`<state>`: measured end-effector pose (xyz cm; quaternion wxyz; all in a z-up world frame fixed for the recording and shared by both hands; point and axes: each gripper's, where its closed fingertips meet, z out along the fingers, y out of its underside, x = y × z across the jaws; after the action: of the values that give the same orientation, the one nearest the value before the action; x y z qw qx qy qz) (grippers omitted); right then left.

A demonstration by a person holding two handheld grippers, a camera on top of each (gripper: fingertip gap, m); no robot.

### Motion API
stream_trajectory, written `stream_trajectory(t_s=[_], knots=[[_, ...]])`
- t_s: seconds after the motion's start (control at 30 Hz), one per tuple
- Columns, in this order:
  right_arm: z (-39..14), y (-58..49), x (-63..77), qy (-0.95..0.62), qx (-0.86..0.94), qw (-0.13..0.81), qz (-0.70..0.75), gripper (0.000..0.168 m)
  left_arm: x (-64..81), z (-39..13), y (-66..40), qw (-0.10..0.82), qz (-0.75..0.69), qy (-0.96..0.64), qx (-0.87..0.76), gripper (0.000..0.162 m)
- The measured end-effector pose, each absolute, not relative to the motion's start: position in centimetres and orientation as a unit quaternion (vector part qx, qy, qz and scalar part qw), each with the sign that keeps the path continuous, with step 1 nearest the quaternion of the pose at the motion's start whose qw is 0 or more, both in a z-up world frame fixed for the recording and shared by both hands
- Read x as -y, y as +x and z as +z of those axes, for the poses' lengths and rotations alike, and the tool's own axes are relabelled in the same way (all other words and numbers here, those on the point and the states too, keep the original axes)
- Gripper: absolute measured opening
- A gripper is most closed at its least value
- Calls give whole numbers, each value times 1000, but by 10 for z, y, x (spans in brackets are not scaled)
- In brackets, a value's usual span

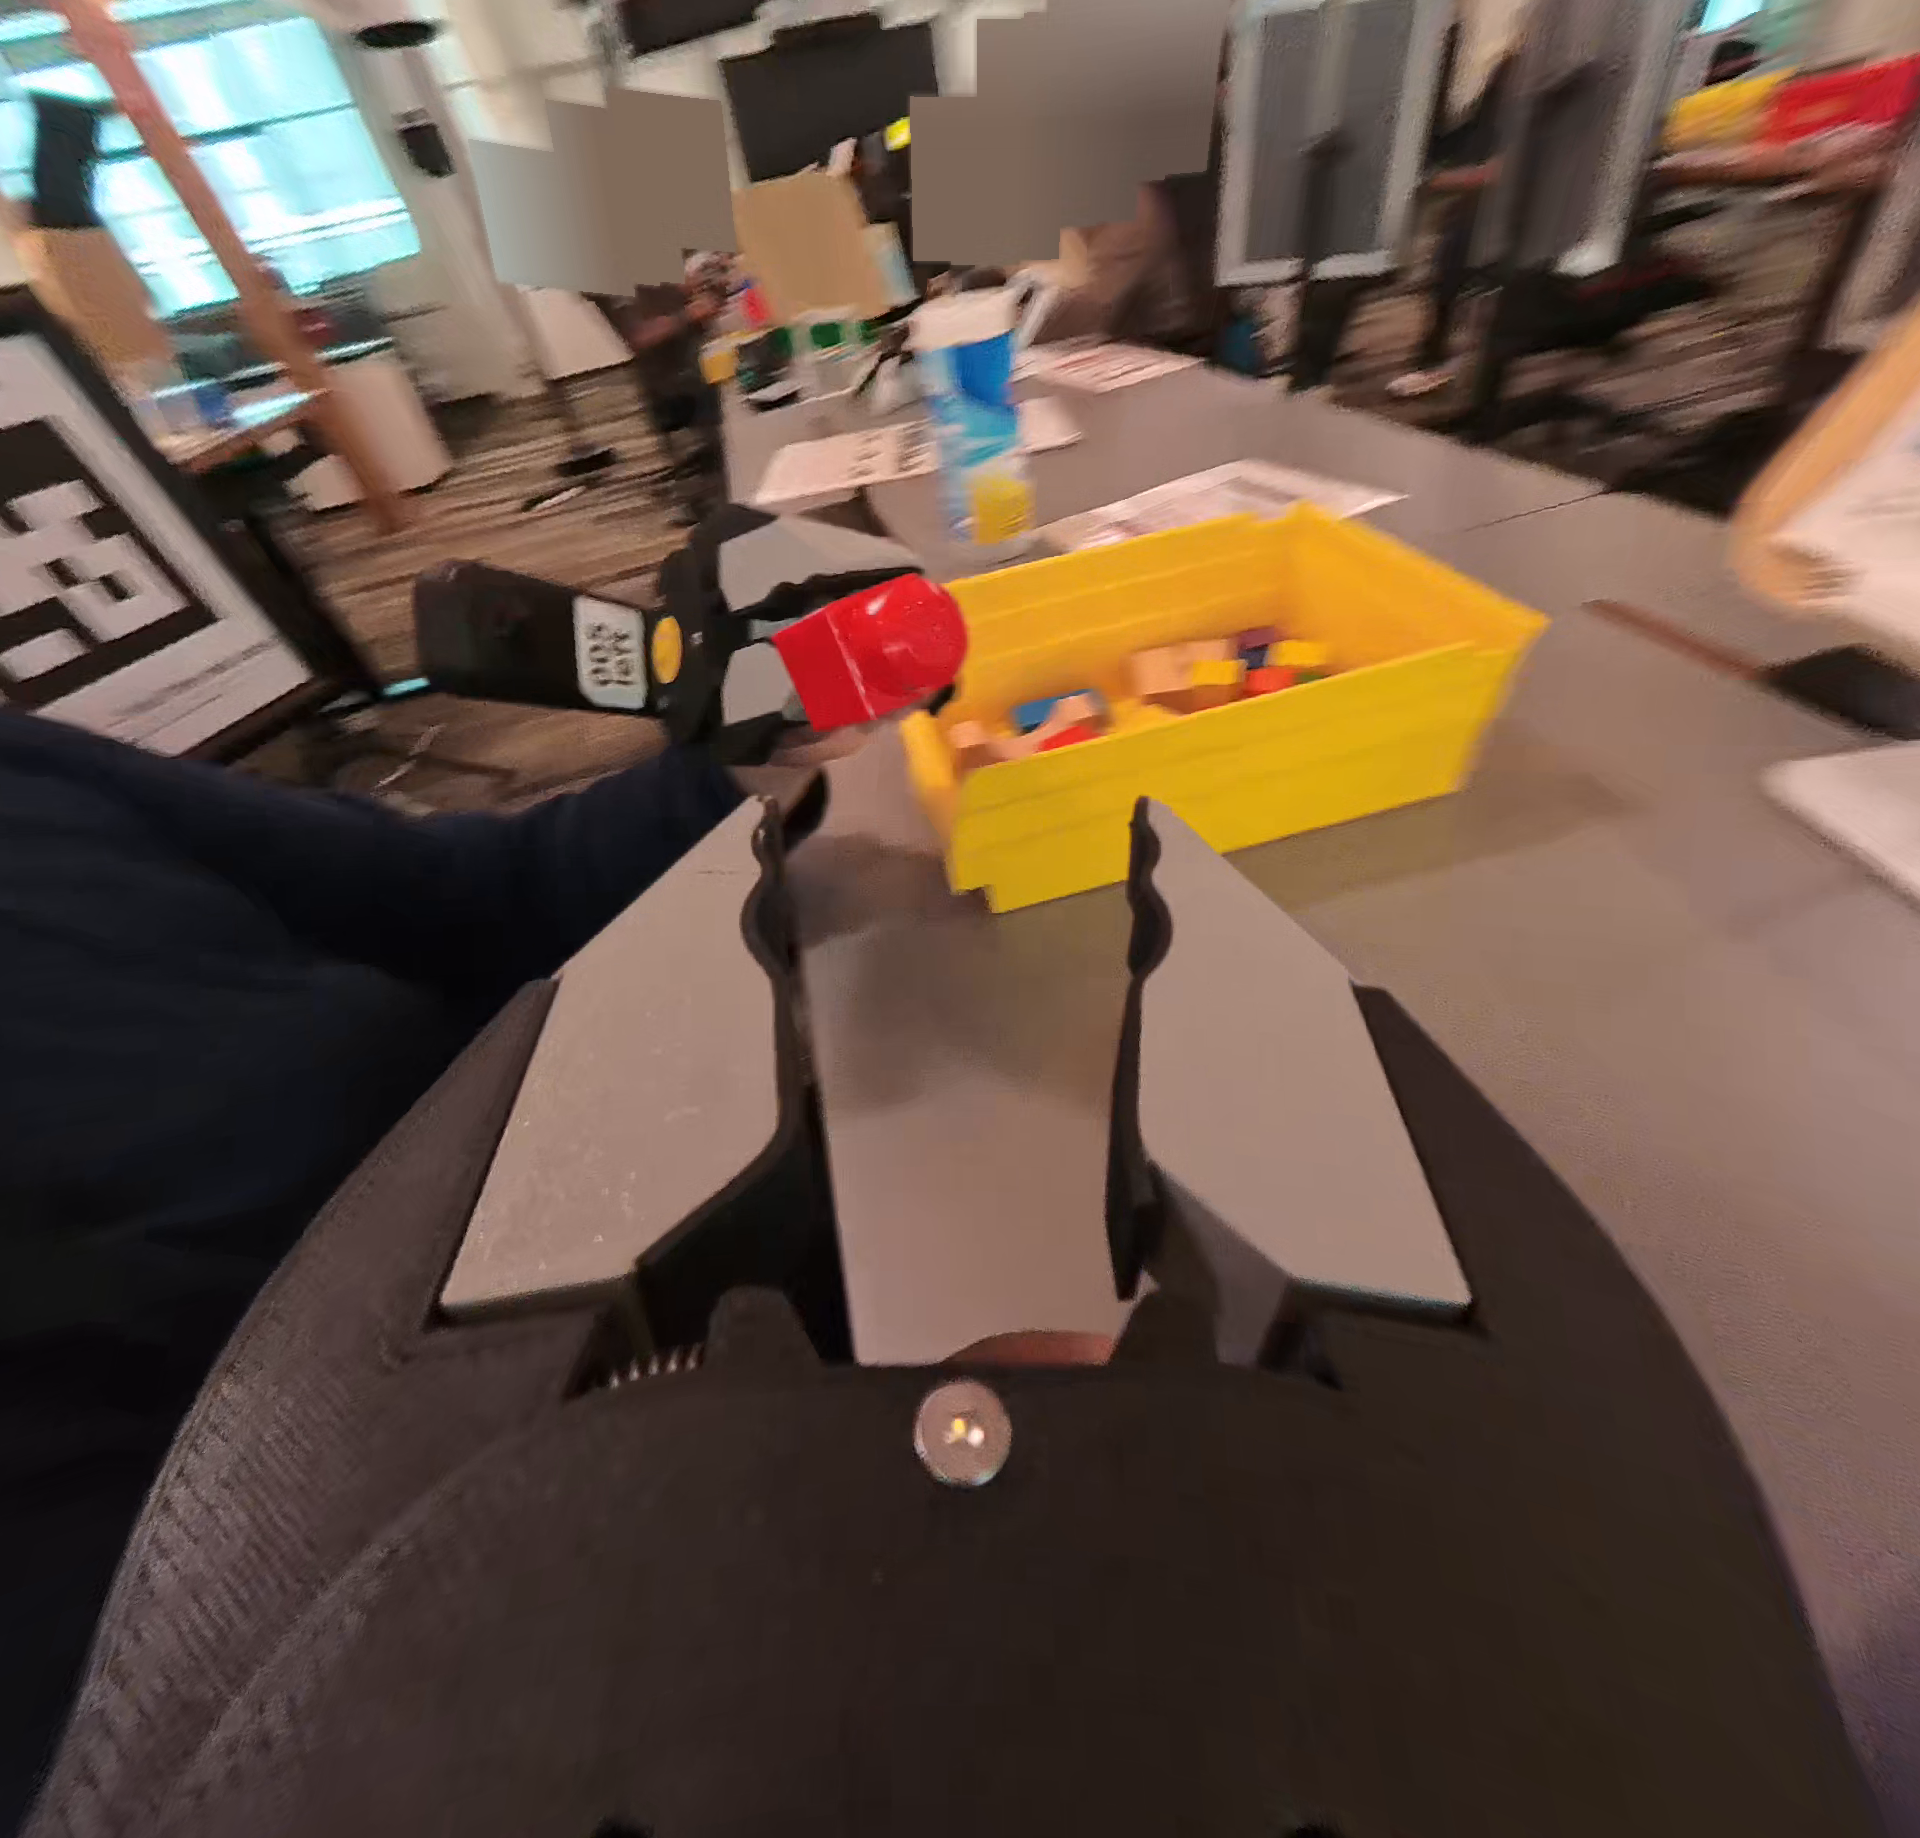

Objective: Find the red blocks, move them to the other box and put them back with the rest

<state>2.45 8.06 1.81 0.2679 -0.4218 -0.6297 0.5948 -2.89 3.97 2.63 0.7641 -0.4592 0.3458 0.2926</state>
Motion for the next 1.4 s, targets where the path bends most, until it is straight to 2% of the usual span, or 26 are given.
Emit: stream_trajectory(t_s=[0.2,0.27,0.3,0.4,0.47,0.53,0.63,0.77,0.87,0.93,0.97,1.13,1.4], knots=[[-1,11,-16,-369,651,152,646,68,-33,28,18,796,209,-439,-360,6],[-4,17,-3,-347,659,118,657,52,-38,21,21,790,192,-457,-362,6],[-5,18,-2,-344,664,117,654,34,-40,19,19,790,192,-462,-355,6],[-12,8,-18,-373,669,164,622,33,-50,9,8,767,211,-494,-351,10],[-3,7,-36,-391,645,184,630,34,-53,3,3,751,199,-524,-349,23],[10,9,-65,-417,615,222,631,33,-56,2,-7,736,206,-548,-340,26],[28,22,-142,-477,564,363,568,34,-60,4,-44,699,270,-589,-302,25],[23,64,-264,-580,492,521,386,33,-53,9,-103,659,297,-659,-209,20],[-15,96,-336,-671,458,523,258,36,-44,7,-137,649,261,-702,-132,20],[-32,112,-362,-707,438,510,219,52,-40,0,-156,637,251,-721,-100,19],[-32,117,-366,-711,433,509,220,52,-38,-5,-166,626,256,-732,-88,20],[1,124,-354,-675,413,544,279,46,-35,-25,-190,590,246,-767,-53,20],[15,116,-335,-649,431,560,282,43,-34,-69,-216,513,241,-824,-31,22]])
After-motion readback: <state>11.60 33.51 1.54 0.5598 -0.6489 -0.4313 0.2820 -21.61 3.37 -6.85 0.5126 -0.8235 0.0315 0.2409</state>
